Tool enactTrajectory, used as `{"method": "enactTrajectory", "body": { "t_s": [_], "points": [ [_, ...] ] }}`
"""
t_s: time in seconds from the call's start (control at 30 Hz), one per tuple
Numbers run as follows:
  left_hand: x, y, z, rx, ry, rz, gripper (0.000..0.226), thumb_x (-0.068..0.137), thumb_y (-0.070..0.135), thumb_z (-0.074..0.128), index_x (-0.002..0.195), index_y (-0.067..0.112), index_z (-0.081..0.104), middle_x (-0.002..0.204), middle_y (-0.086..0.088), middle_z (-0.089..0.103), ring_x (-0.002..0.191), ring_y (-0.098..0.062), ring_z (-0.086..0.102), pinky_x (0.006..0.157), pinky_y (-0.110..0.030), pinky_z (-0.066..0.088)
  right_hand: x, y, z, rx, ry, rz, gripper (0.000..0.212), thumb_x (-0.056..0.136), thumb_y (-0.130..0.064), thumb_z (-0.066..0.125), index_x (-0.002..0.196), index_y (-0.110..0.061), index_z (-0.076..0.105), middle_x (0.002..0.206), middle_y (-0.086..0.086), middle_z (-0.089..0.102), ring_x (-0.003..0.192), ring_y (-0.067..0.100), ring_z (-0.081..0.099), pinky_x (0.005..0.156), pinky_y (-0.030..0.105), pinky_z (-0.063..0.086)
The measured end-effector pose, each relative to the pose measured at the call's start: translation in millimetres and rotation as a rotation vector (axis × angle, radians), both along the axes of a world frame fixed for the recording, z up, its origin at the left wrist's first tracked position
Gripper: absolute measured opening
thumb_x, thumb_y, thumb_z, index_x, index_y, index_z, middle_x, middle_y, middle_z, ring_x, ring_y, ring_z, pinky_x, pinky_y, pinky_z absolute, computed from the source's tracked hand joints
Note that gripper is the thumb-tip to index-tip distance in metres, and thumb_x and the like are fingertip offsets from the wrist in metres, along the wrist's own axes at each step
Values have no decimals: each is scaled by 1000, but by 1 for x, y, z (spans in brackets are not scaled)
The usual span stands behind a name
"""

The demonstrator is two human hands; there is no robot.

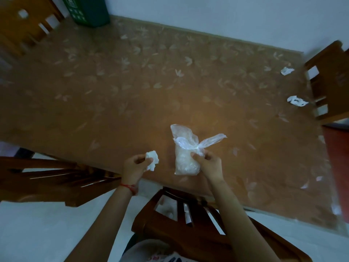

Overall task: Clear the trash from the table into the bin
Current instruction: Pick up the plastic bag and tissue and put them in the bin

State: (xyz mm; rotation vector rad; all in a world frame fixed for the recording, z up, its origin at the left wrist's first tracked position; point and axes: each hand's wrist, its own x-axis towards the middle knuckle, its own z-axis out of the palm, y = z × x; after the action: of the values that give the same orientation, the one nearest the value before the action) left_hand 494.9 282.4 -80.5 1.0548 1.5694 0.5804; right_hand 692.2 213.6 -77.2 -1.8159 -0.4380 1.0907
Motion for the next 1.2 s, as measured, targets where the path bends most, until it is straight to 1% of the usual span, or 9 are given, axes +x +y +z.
{"method": "enactTrajectory", "body": {
  "t_s": [0.3, 0.4, 0.53, 0.6, 0.67, 0.77, 0.93, 1.07, 1.2],
  "points": [
    [-36, -39, 19, 127, 91, 190, 22, 81, 11, 65, 98, -2, 68, 88, -9, 65, 79, -18, 59, 64, -17, 43, -19, 1, 29, 82, 50, 207, 13, 80, -16, 71, 90, -12, 65, 82, -2, 68, 74, 10, 65, 64, 22, 53],
    [-45, -63, 33, 173, 89, 319, 20, 80, 11, 66, 97, 0, 68, 87, -7, 66, 78, -19, 61, 66, -18, 47, -25, -1, 39, 97, 70, 315, 17, 82, -16, 68, 97, -12, 62, 79, -6, 64, 71, 5, 61, 49, 10, 47],
    [-61, -99, 51, 203, 88, 485, 20, 80, 15, 67, 96, 4, 69, 90, -7, 67, 85, -24, 62, 83, -35, 52, -39, -3, 54, 128, 129, 464, 7, 82, -16, 68, 85, -18, 62, 80, -6, 65, 71, 4, 61, 49, 8, 47],
    [-70, -119, 60, 216, 74, 566, 19, 79, 14, 68, 96, 4, 69, 92, -7, 67, 86, -24, 63, 84, -35, 53, -52, -6, 61, 134, 159, 536, 10, 79, -19, 71, 87, -15, 66, 86, 0, 70, 76, 11, 66, 60, 15, 54],
    [-80, -139, 69, 239, 37, 645, 17, 79, 9, 68, 94, 3, 68, 93, -7, 66, 85, -25, 62, 81, -33, 53, -68, -10, 64, 143, 229, 578, 27, 76, -21, 74, 99, -8, 68, 97, 9, 72, 88, 23, 69, 79, 36, 57],
    [-98, -168, 77, 258, -1, 768, 15, 78, 4, 67, 93, 2, 68, 87, -8, 66, 77, -23, 61, 79, -32, 52, -93, -18, 70, 134, 246, 686, 32, 75, -19, 74, 104, -5, 67, 102, 13, 71, 95, 30, 67, 86, 48, 53],
    [-132, -220, 78, 276, -12, 928, 8, 76, 5, 69, 84, 4, 70, 68, -2, 66, 60, -6, 61, 68, -23, 56, -140, -39, 84, 180, 150, 898, 21, 80, -18, 69, 94, -3, 68, 72, 2, 68, 57, 11, 65, 46, 18, 48],
    [-163, -264, 76, 286, -8, 1048, 6, 76, 3, 69, 77, 9, 69, 50, 16, 65, 51, 6, 59, 63, -16, 55, -185, -64, 90, 184, 193, 1040, 23, 82, -17, 67, 95, 2, 64, 77, 6, 65, 56, 9, 65, 41, 19, 47],
    [-200, -311, 79, 295, -22, 1149, 18, 76, 1, 68, 68, 17, 68, 47, 13, 64, 51, 3, 58, 66, -20, 55, -243, -95, 88, 149, 212, 1083, 18, 76, -17, 72, 88, -4, 68, 87, 12, 66, 81, 32, 61, 74, 47, 51]
  ]
}}
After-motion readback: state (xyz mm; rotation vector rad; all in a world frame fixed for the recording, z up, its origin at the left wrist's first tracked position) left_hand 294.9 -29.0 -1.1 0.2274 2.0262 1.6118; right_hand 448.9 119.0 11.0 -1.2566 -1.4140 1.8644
